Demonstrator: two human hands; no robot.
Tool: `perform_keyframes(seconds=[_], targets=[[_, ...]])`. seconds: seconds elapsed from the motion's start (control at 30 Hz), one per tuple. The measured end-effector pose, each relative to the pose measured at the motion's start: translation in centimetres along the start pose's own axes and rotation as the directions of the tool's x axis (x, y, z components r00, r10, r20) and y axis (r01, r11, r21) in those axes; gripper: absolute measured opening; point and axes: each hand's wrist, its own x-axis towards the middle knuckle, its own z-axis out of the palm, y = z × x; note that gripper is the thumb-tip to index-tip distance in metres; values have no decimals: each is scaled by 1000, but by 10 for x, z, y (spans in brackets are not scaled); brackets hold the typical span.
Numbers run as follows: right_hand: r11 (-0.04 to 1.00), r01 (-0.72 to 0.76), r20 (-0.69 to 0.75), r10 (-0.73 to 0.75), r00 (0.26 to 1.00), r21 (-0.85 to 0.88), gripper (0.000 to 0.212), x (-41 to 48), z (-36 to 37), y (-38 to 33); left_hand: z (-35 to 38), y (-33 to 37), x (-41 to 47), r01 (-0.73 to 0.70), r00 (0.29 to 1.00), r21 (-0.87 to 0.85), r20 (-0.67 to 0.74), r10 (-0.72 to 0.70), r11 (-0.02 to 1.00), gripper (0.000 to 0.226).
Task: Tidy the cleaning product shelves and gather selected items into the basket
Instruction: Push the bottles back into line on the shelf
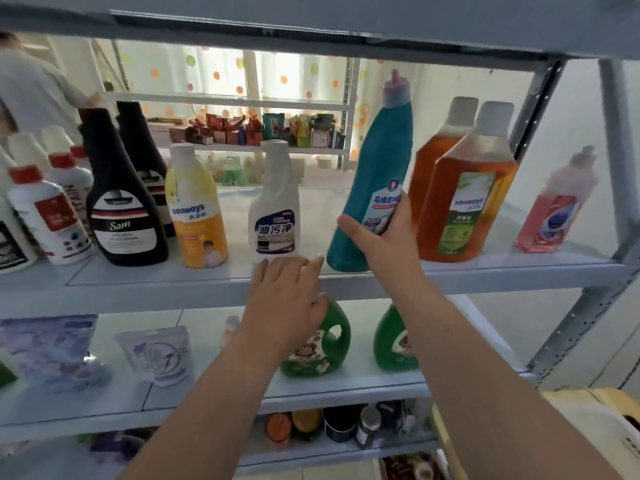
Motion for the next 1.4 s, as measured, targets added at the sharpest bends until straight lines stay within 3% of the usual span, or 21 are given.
perform_keyframes(seconds=[0.1,0.33,0.63,0.93,1.2,1.3,1.4], targets=[[998,-11,38,13,999,-60,80,21,3,13,18,-4,-10,41,999,38,11,-41,998,52],[993,3,65,4,998,-119,81,47,19,43,46,-11,-18,30,997,120,-79,-21,992,69],[950,31,-5,-34,999,-310,86,46,32,68,63,-14,-16,20,988,147,-157,4,989,74],[911,26,-59,-55,997,-413,81,40,33,65,56,-11,-15,10,995,127,-104,3,992,82],[874,-21,-78,-19,997,-486,87,22,22,57,43,-11,-15,9,998,119,56,-16,993,85],[765,-45,-68,1,998,-643,78,1,9,62,39,-13,-14,16,989,112,144,-33,994,88],[627,100,38,-111,993,-773,52,-27,-10,71,36,-16,-15,2,983,95,183,-20,995,89]])
